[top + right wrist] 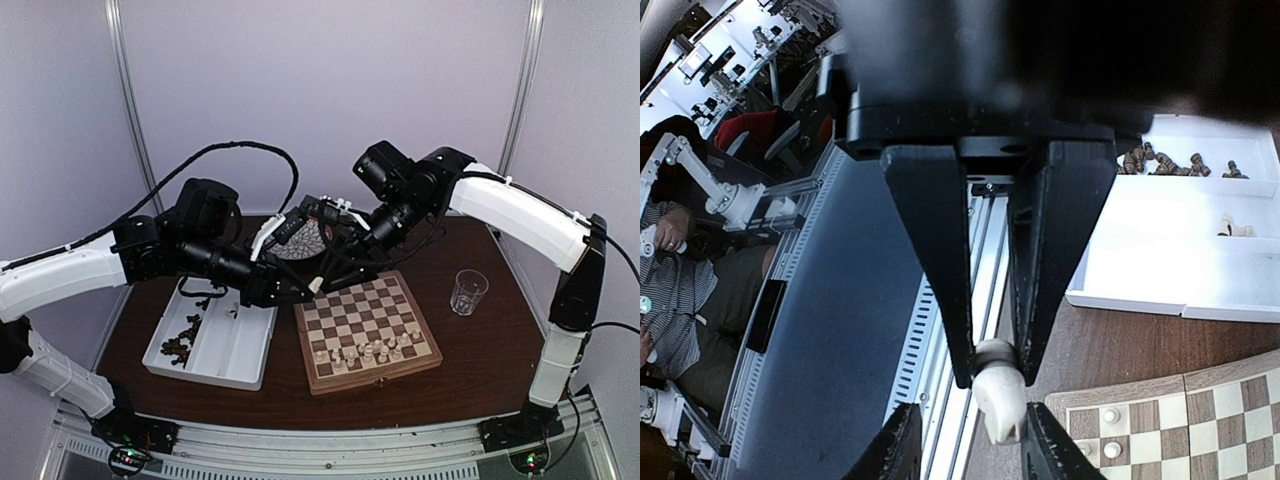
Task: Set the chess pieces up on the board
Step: Pass from the left arm to the right, then place the knight at g1.
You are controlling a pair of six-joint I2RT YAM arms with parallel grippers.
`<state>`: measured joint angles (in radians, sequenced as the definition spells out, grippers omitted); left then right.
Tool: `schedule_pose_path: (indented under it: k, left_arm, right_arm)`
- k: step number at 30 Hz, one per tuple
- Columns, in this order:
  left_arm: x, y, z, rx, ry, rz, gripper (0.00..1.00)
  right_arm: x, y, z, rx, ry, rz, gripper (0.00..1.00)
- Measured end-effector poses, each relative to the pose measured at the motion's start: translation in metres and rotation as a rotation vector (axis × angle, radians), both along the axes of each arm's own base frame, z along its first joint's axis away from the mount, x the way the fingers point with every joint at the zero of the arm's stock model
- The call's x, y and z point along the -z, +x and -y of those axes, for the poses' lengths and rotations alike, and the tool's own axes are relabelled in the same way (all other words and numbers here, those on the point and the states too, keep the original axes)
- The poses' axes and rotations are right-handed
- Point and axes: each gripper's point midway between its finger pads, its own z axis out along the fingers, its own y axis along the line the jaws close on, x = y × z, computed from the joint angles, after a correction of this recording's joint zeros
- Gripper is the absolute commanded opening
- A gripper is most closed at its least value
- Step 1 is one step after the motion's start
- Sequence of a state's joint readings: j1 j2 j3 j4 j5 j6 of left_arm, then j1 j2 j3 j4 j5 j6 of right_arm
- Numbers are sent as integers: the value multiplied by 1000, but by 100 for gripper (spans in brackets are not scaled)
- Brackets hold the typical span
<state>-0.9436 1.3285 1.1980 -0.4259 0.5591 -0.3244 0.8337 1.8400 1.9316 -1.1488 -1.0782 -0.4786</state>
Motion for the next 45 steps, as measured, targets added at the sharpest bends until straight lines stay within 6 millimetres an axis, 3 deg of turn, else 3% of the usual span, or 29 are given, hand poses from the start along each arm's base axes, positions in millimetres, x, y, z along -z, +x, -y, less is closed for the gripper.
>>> schedule_pose_path:
  k: [6,13,18,21,25,30,34,39,45]
  left_arm:
    - [0,-1,0,-9,-2,-25,13]
    - [1,3,0,-19,-4,20,37]
    - [7,12,-9,-80,23,79,45]
    - [17,16,-22,-130,69,108,45]
    - [32,23,-31,-181,122,124,45]
    - [57,33,-45,-256,216,134,45]
    - [61,42,-52,-313,250,151,45]
    - [65,50,-56,-363,271,154,45]
    - [69,55,-61,-407,289,156,45]
  right_arm:
    - [1,2,-3,-10,16,10,13]
    - [2,4,-3,21,-8,-48,5]
    - [12,15,3,58,-50,0,4]
    - [30,27,26,117,-128,66,3]
    - [54,37,76,212,-251,188,3]
    - [92,25,140,293,-410,314,4]
    - [132,15,172,323,-519,360,4]
    - [171,16,192,330,-615,402,5]
    - [179,28,191,346,-600,473,6]
